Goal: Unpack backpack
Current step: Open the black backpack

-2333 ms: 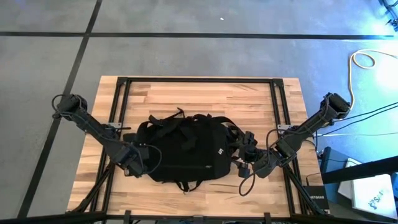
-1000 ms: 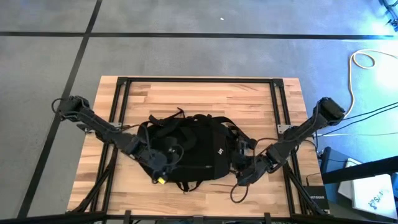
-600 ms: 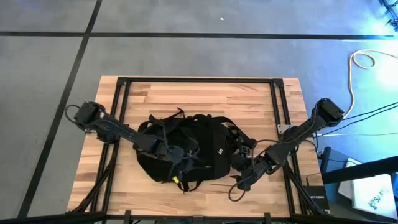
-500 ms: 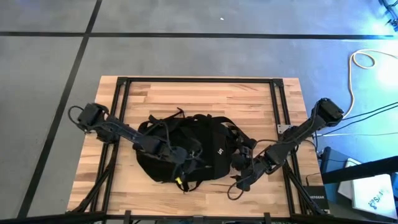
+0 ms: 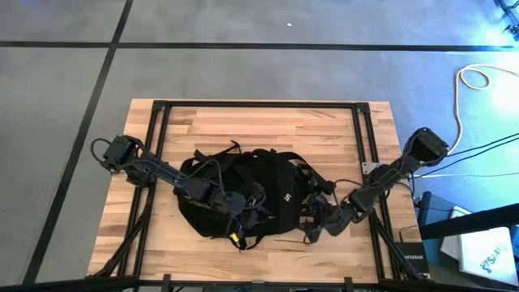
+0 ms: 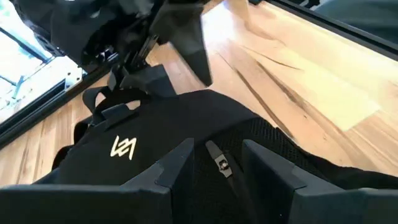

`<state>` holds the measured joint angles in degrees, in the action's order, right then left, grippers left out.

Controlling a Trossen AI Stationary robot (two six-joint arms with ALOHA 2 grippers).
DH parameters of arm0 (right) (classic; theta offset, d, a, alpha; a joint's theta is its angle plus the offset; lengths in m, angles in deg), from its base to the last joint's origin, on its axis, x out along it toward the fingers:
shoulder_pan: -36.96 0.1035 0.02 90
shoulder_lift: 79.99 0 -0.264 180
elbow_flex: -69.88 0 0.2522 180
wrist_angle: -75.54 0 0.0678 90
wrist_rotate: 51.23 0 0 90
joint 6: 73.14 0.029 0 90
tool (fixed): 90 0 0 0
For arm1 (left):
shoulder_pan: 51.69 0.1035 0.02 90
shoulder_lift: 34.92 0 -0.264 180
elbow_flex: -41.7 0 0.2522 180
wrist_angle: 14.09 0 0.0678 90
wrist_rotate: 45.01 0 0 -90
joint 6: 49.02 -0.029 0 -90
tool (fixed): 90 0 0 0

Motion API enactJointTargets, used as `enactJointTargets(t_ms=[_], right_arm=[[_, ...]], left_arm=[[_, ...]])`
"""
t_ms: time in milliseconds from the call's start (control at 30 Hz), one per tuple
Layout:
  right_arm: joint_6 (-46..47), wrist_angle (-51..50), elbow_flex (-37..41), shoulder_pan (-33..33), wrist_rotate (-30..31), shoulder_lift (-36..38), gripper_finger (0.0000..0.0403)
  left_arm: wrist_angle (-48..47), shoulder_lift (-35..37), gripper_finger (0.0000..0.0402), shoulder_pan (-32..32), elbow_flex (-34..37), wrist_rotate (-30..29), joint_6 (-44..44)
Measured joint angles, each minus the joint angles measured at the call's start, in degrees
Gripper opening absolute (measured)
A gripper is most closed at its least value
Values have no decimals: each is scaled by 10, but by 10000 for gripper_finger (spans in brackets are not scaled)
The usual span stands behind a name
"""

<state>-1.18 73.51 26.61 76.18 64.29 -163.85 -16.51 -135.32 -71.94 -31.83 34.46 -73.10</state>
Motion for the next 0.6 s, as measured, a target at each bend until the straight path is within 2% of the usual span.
enactJointTargets(t_ms=[100,233,500,600], right_arm=[[21,71,36,1,15,0,280],[28,114,53,1,49,0,280],[26,64,52,-15,118,0,278],[-2,73,52,-28,112,0,260]], left_arm=[[-16,0,120,0,0,0,-1],[-23,0,120,3,0,-1,13],[-23,0,120,13,0,-1,33],[-21,0,120,13,0,-1,34]])
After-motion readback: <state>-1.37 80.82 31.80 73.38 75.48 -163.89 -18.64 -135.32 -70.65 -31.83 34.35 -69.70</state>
